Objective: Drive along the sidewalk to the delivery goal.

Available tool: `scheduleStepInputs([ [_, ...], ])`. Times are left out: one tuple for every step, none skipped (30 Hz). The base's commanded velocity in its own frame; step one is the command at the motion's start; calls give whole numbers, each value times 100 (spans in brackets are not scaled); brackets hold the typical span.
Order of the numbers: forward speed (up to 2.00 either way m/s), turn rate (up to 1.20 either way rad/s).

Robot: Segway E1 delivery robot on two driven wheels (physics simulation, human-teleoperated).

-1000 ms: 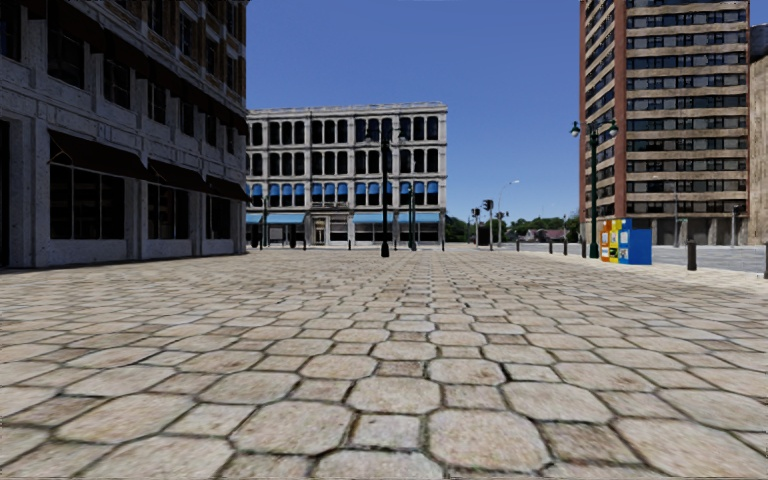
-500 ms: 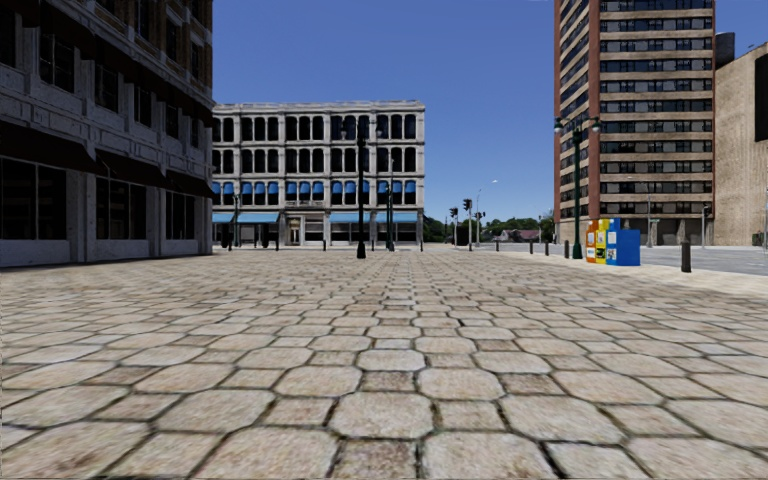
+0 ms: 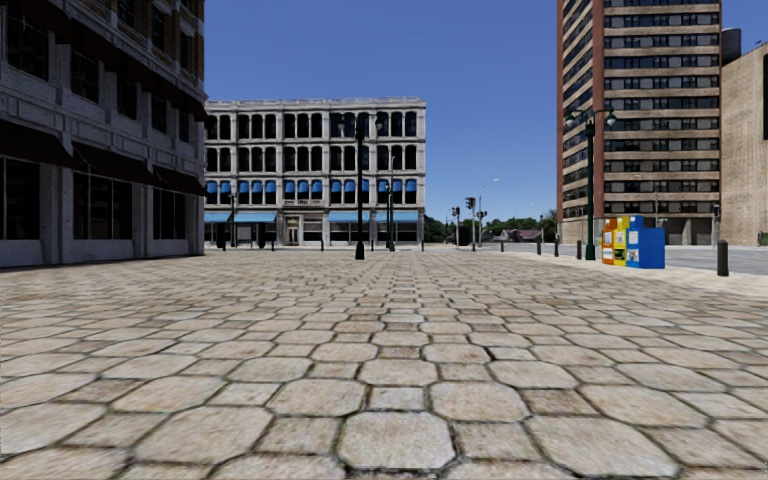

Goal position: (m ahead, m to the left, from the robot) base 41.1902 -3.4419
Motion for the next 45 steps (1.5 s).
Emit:
scheduleStepInputs([
  [200,0],
  [200,0],
  [200,0],
  [200,0],
  [200,0],
  [200,0],
  [200,0],
  [200,0],
  [200,0],
  [200,0],
  [200,0],
  [200,0],
  [200,0],
  [200,0],
  [200,0],
  [200,0],
  [200,-14],
  [200,-14],
  [200,-41],
  [200,-69],
  [200,-82],
  [200,-82],
  [200,-81],
  [200,-3],
  [200,0],
  [200,0],
  [200,0],
  [200,0],
  [200,0],
  [200,0],
  [200,0],
  [200,0],
  [200,0],
  [200,0],
  [200,0],
  [200,0],
  [200,0],
  [200,0],
  [200,0],
  [200,0],
  [200,0],
  [200,0],
  [200,0],
  [200,0],
  [200,0],
])
